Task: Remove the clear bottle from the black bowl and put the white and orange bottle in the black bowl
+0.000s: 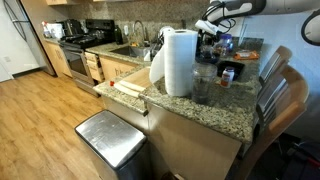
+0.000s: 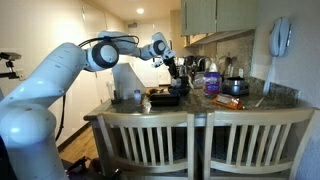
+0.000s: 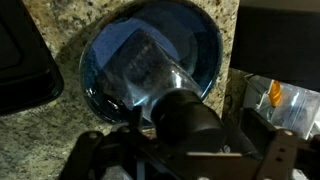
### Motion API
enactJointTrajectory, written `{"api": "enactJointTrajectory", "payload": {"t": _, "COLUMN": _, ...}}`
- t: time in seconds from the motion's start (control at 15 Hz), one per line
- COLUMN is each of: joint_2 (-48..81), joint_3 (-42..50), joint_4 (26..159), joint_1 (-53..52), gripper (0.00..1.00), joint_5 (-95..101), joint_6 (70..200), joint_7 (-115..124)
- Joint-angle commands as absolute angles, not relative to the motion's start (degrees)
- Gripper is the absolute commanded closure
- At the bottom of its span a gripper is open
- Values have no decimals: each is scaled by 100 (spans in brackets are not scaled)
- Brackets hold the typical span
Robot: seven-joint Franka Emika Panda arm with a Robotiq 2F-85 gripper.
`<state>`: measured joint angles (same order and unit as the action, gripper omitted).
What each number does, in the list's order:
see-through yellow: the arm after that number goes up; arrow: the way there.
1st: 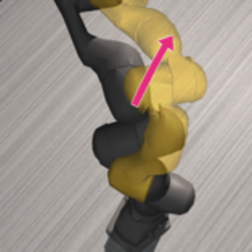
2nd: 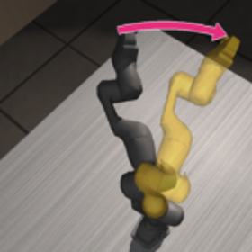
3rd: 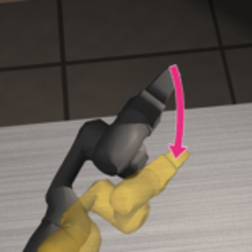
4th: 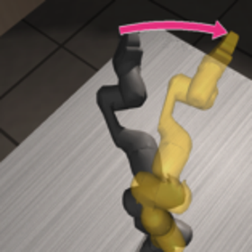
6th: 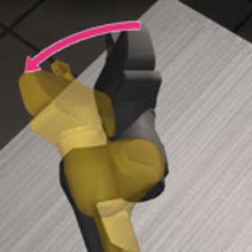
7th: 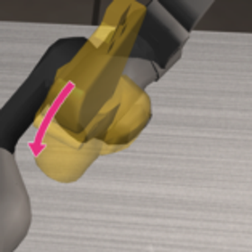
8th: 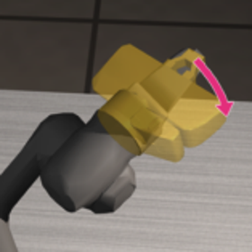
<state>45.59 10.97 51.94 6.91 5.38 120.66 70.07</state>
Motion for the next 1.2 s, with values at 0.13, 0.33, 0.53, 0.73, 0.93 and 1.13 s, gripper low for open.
{"api": "enactJointTrajectory", "payload": {"t": 0.13, "joint_2": 4589, "joint_3": 1287, "joint_4": 5203, "joint_1": 560, "gripper": 0, "joint_5": 802, "joint_6": 12099, "joint_7": 7223}}
{"api": "enactJointTrajectory", "payload": {"t": 0.33, "joint_2": 4620, "joint_3": 1444, "joint_4": 5211, "joint_1": 437, "gripper": 26, "joint_5": 1168, "joint_6": 12094, "joint_7": 7376}}
{"api": "enactJointTrajectory", "payload": {"t": 0.53, "joint_2": 4632, "joint_3": 1472, "joint_4": 5205, "joint_1": 405, "gripper": 48, "joint_5": 1307, "joint_6": 12042, "joint_7": 7452}}
{"api": "enactJointTrajectory", "payload": {"t": 0.73, "joint_2": 4644, "joint_3": 1470, "joint_4": 5188, "joint_1": 426, "gripper": 66, "joint_5": 1311, "joint_6": 11976, "joint_7": 7428}}
{"api": "enactJointTrajectory", "payload": {"t": 0.93, "joint_2": 4638, "joint_3": 1399, "joint_4": 5172, "joint_1": 493, "gripper": 66, "joint_5": 1200, "joint_6": 11938, "joint_7": 7321}}
{"api": "enactJointTrajectory", "payload": {"t": 1.13, "joint_2": 4625, "joint_3": 1334, "joint_4": 5048, "joint_1": 553, "gripper": 66, "joint_5": 1109, "joint_6": 11865, "joint_7": 7126}}
